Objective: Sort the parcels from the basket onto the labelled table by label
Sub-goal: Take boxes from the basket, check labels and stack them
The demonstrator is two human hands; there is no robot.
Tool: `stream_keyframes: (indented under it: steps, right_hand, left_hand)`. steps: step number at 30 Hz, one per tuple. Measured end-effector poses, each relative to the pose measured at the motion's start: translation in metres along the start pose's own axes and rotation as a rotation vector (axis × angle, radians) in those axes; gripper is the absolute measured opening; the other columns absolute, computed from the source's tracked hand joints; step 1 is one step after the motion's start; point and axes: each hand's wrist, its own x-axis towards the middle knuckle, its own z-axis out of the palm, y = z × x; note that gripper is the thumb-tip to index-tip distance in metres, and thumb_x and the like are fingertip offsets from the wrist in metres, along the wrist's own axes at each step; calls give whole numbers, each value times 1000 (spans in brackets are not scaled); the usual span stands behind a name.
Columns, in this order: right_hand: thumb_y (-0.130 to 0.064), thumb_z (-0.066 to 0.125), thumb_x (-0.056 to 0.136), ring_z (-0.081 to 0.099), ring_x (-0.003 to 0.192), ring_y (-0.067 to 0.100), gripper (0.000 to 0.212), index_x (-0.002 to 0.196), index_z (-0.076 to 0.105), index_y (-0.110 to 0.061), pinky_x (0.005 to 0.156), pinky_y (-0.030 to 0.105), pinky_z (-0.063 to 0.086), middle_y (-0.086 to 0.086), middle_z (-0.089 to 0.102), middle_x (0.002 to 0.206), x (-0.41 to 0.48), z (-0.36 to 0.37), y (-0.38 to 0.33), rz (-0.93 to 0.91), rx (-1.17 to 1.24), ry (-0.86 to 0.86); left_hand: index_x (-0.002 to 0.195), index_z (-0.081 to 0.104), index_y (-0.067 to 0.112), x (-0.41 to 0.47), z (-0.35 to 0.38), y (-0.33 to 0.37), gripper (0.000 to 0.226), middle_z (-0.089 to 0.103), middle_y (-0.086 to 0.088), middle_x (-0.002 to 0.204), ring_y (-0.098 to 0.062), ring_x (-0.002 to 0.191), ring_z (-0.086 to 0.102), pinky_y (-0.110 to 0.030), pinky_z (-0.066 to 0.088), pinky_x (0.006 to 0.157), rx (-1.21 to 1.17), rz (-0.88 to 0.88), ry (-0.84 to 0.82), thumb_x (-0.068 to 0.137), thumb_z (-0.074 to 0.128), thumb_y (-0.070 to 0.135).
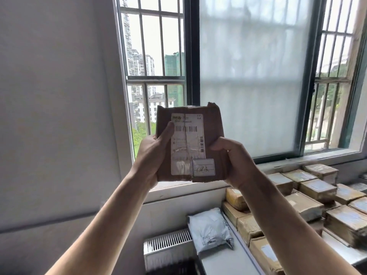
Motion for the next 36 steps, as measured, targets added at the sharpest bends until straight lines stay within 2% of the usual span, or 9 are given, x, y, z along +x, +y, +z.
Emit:
stream_keyframes:
  steps: [6,10,15,21,25,28,31,33,36]
  right_hand:
    - [-13,61,69,74,84,28,43,111,71,-10,64,43,63,13,76,103,2,3,20,9,-1,-35]
    - [-13,52,74,74,79,28,39,107,71,-8,58,44,62,13,77,96,-2,-2,45,63,42,-3]
    - [-18,52,79,66,98,37,54,129,66,-4,77,56,60,21,69,114,-11,-22,92,201,18,101]
    - [-17,61,73,66,77,30,45,117,63,-7,68,41,58,18,66,95,-28,-60,130,301,-61,312]
    - [-7,50,91,68,65,23,13,98,61,-11,66,41,57,8,70,75,-45,-108,136,303,-36,360]
    - [-10,53,88,70,74,27,29,114,63,-6,75,48,59,12,73,85,-52,-156,134,325,-21,365]
    - [-15,60,78,70,83,32,45,121,65,-3,82,54,59,17,72,97,-60,-210,125,363,-14,384]
    - [-11,54,87,70,69,26,18,97,68,-10,73,45,59,11,71,82,-67,-250,115,365,3,400]
    - [-12,51,90,70,62,23,19,87,70,-13,64,36,58,8,71,75,-79,-309,96,430,29,398]
  left_hand:
    - [114,70,6,-1,-16,-10,34,80,-10,97,-25,83,79,-36,65,65,6,-7,2,97,65,36]
    - [119,70,7,-8,-27,-32,45,80,-10,102,-28,89,79,-43,66,75,35,-52,10,89,70,40]
    - [109,74,14,-18,-37,-83,34,81,-8,95,-26,84,79,-42,66,70,125,-176,-12,81,82,31]
    - [104,79,13,-20,-28,-154,54,80,-9,96,-32,90,78,-60,60,84,142,-394,-45,60,95,39]
    - [106,79,14,-21,8,-192,48,81,-7,94,-27,84,79,-52,64,75,154,-443,-63,66,93,36]
    - [108,78,12,-15,47,-216,44,81,-8,95,-25,83,79,-42,63,71,170,-443,-85,70,92,32]
    - [106,78,10,-5,97,-242,39,81,-7,94,-26,88,78,-43,65,78,206,-450,-86,74,92,27]
    - [105,78,10,0,136,-260,38,81,-6,93,-27,88,78,-44,65,78,219,-472,-76,74,92,27]
    - [104,77,9,3,194,-283,34,81,-7,91,-25,83,78,-38,64,67,210,-505,-52,76,91,24]
